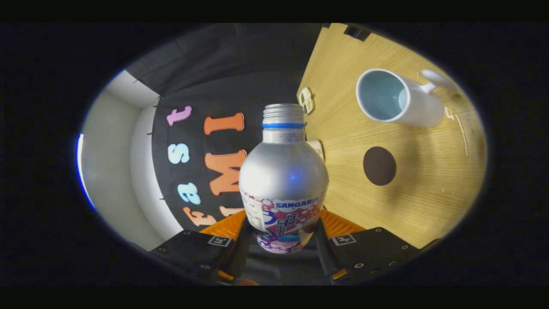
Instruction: Take the bottle from table, then pour the juice into the cup, finally place the bottle on the coaster
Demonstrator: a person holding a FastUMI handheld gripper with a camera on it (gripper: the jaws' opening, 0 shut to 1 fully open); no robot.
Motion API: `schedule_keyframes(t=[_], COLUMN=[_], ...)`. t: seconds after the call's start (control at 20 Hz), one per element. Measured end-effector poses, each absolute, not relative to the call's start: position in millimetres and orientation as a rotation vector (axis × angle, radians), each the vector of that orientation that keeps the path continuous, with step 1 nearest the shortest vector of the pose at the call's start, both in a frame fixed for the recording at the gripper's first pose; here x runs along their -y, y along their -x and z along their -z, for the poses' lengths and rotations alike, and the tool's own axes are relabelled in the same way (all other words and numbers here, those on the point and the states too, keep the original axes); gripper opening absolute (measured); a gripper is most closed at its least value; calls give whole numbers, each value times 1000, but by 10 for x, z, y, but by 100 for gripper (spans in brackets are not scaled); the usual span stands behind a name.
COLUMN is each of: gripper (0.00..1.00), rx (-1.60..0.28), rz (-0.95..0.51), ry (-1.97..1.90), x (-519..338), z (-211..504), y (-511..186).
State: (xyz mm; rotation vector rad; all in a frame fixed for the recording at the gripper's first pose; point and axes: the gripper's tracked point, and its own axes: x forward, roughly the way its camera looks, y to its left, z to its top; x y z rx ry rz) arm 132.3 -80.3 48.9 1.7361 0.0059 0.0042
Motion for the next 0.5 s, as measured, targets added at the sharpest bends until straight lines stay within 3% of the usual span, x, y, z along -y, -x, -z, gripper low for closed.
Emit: schedule_keyframes(t=[0.5], gripper=[69], rx=[18], rz=[17], ry=[-1891], x=[909], z=[-575], y=[-1328])
